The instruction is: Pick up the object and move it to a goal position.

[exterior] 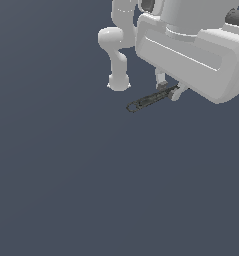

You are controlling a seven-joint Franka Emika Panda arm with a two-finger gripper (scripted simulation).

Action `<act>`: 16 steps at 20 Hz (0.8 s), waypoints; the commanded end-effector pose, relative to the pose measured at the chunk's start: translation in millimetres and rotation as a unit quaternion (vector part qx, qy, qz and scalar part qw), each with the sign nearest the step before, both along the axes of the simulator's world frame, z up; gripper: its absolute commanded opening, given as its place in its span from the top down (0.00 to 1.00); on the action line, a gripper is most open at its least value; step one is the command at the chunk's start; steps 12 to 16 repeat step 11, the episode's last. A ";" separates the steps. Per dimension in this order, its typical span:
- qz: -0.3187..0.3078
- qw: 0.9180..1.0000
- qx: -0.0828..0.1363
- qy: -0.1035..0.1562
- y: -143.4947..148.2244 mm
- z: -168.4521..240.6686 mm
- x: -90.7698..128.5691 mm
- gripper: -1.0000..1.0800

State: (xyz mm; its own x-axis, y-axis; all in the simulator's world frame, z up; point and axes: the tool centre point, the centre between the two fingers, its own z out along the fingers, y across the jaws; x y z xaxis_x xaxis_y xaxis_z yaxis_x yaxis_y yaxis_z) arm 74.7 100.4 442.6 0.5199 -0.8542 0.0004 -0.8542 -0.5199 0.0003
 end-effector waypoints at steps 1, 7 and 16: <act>0.000 1.000 0.000 0.000 1.9 5.2 1.7 1.00; 0.000 1.000 0.000 0.000 4.2 11.2 3.9 1.00; 0.000 1.000 0.000 0.000 4.7 12.3 4.3 1.00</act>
